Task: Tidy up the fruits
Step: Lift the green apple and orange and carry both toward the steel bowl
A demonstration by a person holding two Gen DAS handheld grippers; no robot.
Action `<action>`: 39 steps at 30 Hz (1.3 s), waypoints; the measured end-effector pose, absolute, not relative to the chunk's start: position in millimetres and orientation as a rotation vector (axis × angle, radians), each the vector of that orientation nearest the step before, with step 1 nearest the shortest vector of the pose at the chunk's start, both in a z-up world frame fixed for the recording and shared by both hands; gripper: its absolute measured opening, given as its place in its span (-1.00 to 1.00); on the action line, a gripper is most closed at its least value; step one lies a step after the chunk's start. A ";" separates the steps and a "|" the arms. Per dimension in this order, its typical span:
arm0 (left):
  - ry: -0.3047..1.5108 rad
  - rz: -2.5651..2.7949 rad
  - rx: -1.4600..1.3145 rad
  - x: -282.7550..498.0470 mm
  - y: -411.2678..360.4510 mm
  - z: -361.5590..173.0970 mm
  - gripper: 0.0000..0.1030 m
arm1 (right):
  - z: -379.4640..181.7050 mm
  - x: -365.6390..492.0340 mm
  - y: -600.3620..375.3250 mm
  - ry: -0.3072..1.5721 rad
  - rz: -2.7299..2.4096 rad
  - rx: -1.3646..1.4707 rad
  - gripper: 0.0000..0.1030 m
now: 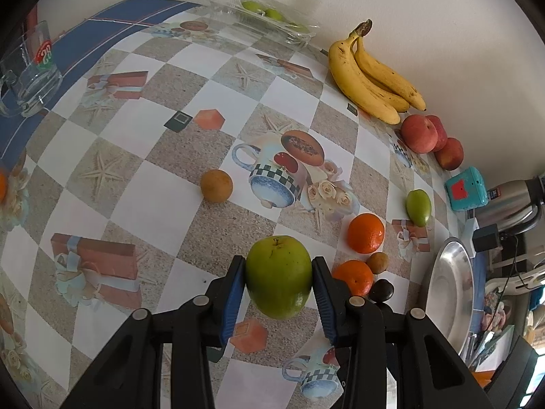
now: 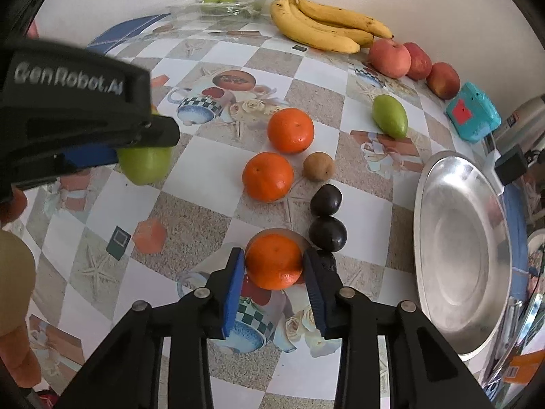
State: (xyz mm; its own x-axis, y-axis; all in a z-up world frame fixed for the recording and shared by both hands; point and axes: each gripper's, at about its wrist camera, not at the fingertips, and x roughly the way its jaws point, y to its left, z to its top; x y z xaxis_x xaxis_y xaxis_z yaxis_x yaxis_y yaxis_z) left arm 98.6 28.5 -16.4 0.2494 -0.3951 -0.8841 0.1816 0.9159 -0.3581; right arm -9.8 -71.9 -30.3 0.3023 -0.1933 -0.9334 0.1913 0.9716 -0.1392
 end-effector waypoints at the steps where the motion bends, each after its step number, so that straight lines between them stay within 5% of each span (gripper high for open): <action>1: 1.259 -0.395 -0.197 98.6 28.7 -16.2 -0.19 | -30.1 -10.0 -71.0 1.239 -0.254 -0.010 -0.29; 23: 1.186 -0.395 -0.185 83.7 22.4 15.2 -0.19 | 16.0 -27.2 -104.7 1.095 -0.200 0.262 -0.31; 39: 1.171 -0.548 -0.073 37.0 -54.9 26.9 -0.19 | 26.5 -79.8 -212.9 1.047 -0.532 0.365 -0.31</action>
State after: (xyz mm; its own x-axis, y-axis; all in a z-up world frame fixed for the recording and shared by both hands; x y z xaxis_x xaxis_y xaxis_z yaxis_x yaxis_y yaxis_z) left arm 37.0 -54.9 26.9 0.2750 -0.4444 -0.8526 0.3700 0.8674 -0.3328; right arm -79.8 -212.9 26.5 0.3934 -0.2396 -0.8876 0.5759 0.8168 0.0348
